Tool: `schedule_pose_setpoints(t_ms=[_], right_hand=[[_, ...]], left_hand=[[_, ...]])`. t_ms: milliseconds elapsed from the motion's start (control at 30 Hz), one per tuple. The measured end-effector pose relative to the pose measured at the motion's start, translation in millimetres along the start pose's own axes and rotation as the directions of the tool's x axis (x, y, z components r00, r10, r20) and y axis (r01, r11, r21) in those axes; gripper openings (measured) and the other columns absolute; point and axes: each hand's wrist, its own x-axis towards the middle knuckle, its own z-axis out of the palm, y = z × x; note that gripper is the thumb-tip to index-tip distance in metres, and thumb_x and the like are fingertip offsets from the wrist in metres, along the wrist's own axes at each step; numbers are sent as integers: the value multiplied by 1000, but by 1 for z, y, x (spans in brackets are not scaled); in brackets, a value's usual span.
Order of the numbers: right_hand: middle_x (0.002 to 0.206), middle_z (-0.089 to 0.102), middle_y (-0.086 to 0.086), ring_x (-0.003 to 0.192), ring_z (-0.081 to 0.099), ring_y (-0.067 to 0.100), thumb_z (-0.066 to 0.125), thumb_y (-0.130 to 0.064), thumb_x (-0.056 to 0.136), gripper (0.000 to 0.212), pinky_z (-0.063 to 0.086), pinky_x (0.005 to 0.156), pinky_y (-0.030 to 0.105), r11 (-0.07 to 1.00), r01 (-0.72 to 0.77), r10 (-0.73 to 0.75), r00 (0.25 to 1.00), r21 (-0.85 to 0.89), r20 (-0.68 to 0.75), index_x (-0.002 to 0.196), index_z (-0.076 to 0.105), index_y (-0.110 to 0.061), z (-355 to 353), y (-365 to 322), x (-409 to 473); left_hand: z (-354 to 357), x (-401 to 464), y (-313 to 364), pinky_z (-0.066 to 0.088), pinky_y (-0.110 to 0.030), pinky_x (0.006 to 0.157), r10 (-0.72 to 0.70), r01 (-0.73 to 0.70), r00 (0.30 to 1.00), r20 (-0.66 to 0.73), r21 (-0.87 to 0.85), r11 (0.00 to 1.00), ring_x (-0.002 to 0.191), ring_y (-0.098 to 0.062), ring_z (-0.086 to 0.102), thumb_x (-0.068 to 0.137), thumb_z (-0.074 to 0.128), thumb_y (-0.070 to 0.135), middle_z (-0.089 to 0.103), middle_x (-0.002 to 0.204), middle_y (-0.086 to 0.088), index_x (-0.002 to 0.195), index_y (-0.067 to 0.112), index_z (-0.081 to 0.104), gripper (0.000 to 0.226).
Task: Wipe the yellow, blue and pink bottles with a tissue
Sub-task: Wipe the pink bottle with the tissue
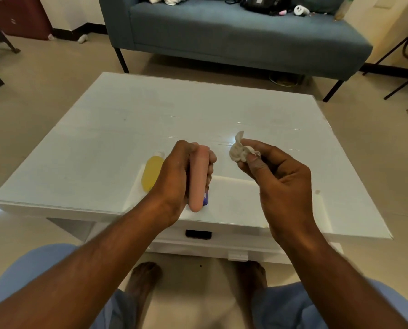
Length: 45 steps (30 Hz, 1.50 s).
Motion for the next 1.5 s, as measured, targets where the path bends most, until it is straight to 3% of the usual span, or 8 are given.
schedule_pose_setpoints(t_ms=[300, 433, 567, 767, 1000, 1167, 1300, 1500], right_hand=[[116, 79, -5, 109, 75, 12, 67, -10, 101, 24, 63, 94, 28, 941, 232, -198, 968, -246, 155, 123, 77, -14, 8, 11, -9], [117, 79, -1, 109, 74, 10, 69, -4, 99, 26, 59, 92, 19, 920, 291, -247, 950, -262, 189, 123, 76, -9, 13, 15, -12], [130, 74, 0, 123, 69, 13, 73, 0, 94, 35, 60, 98, 36, 826, 470, -376, 870, -310, 319, 127, 75, -11, 14, 20, -15], [176, 14, 8, 164, 12, 21, 74, -38, 95, 87, 26, 130, 41, 625, 634, -120, 655, -456, 746, 164, 28, -11, 19, 20, -23], [155, 53, 21, 148, 47, 37, 72, -3, 92, 56, 47, 117, 50, 463, 751, -372, 647, -471, 666, 146, 56, 3, 28, 28, -25], [131, 72, 17, 121, 68, 34, 78, 0, 87, 39, 55, 103, 44, 473, 762, -496, 646, -443, 580, 126, 73, 1, 27, 29, -25], [122, 76, 12, 113, 71, 31, 78, 4, 89, 30, 57, 99, 42, 556, 738, -534, 669, -382, 517, 117, 78, -2, 30, 25, -25], [107, 80, 9, 99, 74, 27, 88, -2, 81, 22, 52, 92, 22, 535, 759, -585, 650, -370, 485, 101, 82, -6, 29, 17, -23]], left_hand=[[4, 1, 1, 31, -25, 51, -222, 222, 975, 29, -270, 937, 56, -14, 35, 86, 60, 57, 44, 69, -3, 97, 13, 47, 47], [3, 1, -5, 46, -29, 58, -213, 216, 976, 38, -234, 948, 65, -18, 53, 92, 53, 52, 59, 79, -8, 104, 10, 60, 44], [11, -3, -9, 51, -38, 79, -192, 199, 980, 54, -296, 934, 75, -19, 67, 100, 42, 50, 68, 80, -6, 84, 12, 68, 48], [2, -2, 4, 50, -47, 100, -240, 242, 969, 55, -396, 886, 115, -34, 65, 100, 42, 52, 67, 126, -18, 103, 9, 59, 46], [2, 1, 4, 62, -45, 74, -266, 236, 964, -13, -420, 876, 100, -35, 72, 100, 38, 55, 72, 113, -19, 134, 6, 44, 60], [-2, -2, 4, 53, -39, 91, -332, 306, 943, 22, -448, 840, 91, -29, 71, 100, 33, 58, 76, 87, -16, 74, -1, 76, 78], [-5, -1, 7, 58, -47, 82, -284, 235, 959, 3, -567, 790, 88, -33, 73, 101, 39, 52, 72, 85, -17, 104, 4, 51, 49], [-6, -2, 9, 63, -44, 70, -262, 245, 964, 43, -531, 811, 86, -32, 74, 101, 39, 52, 71, 85, -16, 101, 6, 52, 48]])
